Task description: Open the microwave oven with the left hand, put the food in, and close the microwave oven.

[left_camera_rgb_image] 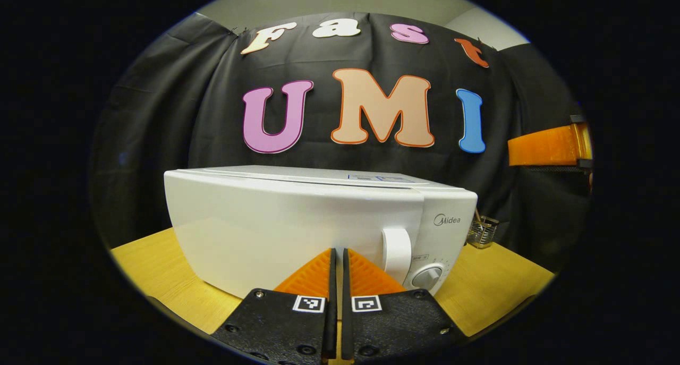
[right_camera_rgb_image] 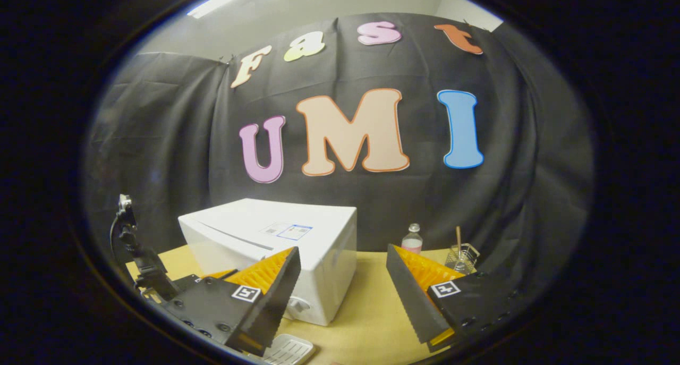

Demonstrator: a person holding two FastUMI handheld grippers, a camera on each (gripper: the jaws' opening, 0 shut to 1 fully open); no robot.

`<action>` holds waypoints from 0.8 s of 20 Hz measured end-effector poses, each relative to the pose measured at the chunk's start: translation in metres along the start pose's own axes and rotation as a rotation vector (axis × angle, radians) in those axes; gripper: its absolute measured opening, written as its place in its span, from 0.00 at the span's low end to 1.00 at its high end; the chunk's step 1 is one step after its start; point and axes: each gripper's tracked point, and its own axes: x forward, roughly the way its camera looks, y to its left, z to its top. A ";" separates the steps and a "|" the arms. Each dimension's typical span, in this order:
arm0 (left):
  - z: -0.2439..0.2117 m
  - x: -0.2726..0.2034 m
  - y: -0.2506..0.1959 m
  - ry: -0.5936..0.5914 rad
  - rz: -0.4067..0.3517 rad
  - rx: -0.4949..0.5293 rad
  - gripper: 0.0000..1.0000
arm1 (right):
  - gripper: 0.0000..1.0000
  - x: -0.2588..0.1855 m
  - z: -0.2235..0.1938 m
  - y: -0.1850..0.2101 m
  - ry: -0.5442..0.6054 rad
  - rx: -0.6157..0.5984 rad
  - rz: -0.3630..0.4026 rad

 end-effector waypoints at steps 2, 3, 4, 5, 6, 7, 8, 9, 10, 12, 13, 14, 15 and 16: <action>0.000 0.000 0.000 0.001 -0.002 0.001 0.04 | 0.92 0.001 -0.001 0.000 0.004 0.002 -0.001; -0.001 0.001 0.000 0.001 -0.004 0.003 0.04 | 0.92 0.001 0.001 -0.005 0.001 -0.006 -0.016; -0.001 0.001 0.000 0.000 -0.005 0.005 0.05 | 0.92 -0.001 0.002 -0.010 -0.004 -0.019 -0.036; 0.001 0.003 -0.001 -0.009 -0.009 0.008 0.05 | 0.91 -0.003 0.003 -0.015 -0.010 -0.028 -0.056; -0.001 0.008 0.002 -0.005 -0.008 0.017 0.05 | 0.92 -0.004 0.005 -0.020 -0.016 -0.027 -0.070; -0.007 0.009 0.004 -0.001 0.005 0.017 0.04 | 0.92 -0.005 0.006 -0.022 -0.022 -0.017 -0.074; 0.004 0.005 0.004 -0.037 0.002 0.033 0.05 | 0.92 -0.007 0.009 -0.023 -0.023 -0.003 -0.072; 0.005 0.005 0.005 -0.034 0.006 0.039 0.05 | 0.92 -0.004 0.008 -0.023 -0.030 0.012 -0.067; 0.004 0.007 0.006 -0.037 0.006 0.040 0.05 | 0.99 -0.007 0.011 -0.026 -0.036 0.024 -0.066; 0.006 0.009 0.006 -0.045 0.007 0.036 0.05 | 0.99 -0.009 0.014 -0.031 -0.048 0.034 -0.071; 0.005 0.009 0.009 -0.040 0.018 0.045 0.06 | 0.92 -0.010 0.015 -0.034 -0.052 0.035 -0.075; 0.005 0.008 0.010 -0.038 0.024 0.057 0.12 | 0.92 -0.012 0.016 -0.037 -0.055 0.038 -0.080; 0.006 0.007 0.012 -0.038 0.034 0.068 0.22 | 0.92 -0.013 0.017 -0.040 -0.061 0.043 -0.083; 0.007 0.006 0.017 -0.034 0.052 0.079 0.25 | 0.92 -0.014 0.019 -0.042 -0.065 0.050 -0.086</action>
